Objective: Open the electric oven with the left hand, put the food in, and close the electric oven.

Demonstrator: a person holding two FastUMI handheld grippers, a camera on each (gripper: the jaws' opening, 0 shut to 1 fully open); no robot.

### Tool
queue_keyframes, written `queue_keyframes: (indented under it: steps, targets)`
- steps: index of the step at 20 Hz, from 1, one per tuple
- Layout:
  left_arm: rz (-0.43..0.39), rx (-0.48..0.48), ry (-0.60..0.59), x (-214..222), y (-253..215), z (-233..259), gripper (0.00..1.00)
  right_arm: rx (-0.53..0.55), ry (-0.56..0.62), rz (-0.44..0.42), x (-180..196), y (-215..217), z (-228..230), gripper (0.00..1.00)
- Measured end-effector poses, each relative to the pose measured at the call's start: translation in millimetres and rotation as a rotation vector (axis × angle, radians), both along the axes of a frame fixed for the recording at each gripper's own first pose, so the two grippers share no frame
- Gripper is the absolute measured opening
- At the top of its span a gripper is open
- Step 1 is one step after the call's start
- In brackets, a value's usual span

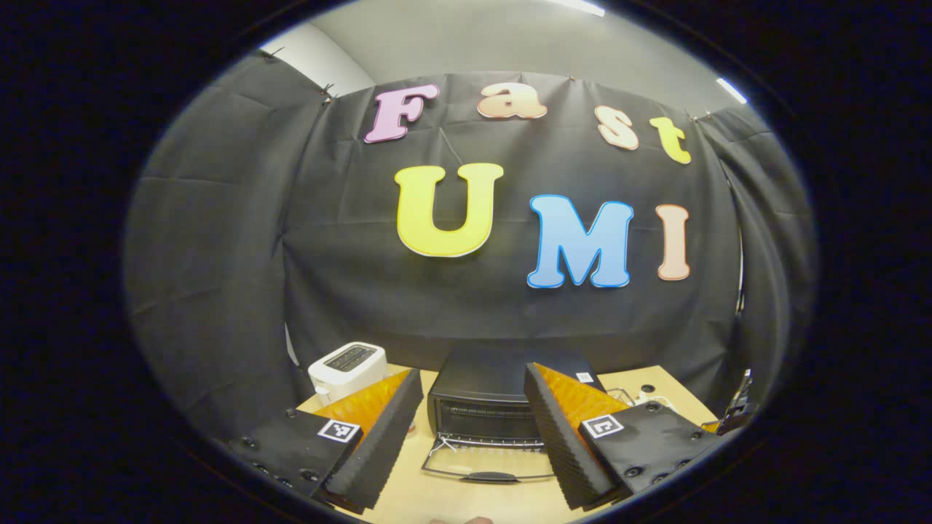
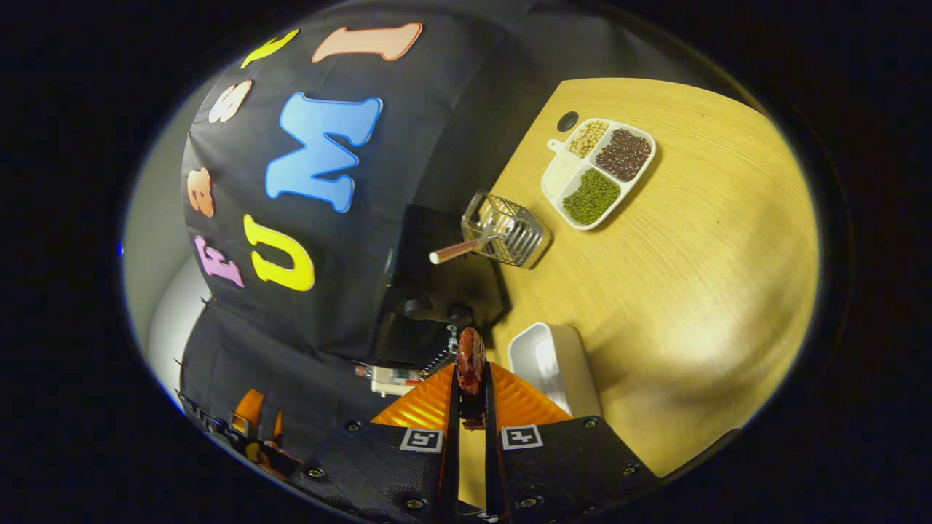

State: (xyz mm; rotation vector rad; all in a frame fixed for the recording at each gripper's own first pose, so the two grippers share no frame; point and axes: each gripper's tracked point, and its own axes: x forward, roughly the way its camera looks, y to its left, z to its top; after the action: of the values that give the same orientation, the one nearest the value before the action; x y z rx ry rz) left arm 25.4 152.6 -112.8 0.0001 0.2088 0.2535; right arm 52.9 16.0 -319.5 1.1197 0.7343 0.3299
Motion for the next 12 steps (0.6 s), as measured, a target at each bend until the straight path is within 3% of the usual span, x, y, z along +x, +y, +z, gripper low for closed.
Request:
queue_keyframes:
  steps: [6, 9, 10, 12]
  targets:
    - [-0.058, -0.055, -0.025, 10, 26, 4, 0.99, 0.134, -0.089, -0.077, -1, 39, 64, 0.15]
    - [-0.071, -0.061, -0.044, 9, 44, 11, 0.99, 0.174, -0.133, -0.070, 2, 65, 88, 0.15]
    - [-0.078, -0.056, -0.044, 9, 48, 13, 0.95, 0.180, -0.146, -0.064, 4, 75, 94, 0.15]
    - [-0.084, -0.048, -0.041, 7, 58, 12, 0.99, 0.192, -0.166, -0.052, 9, 92, 103, 0.15]
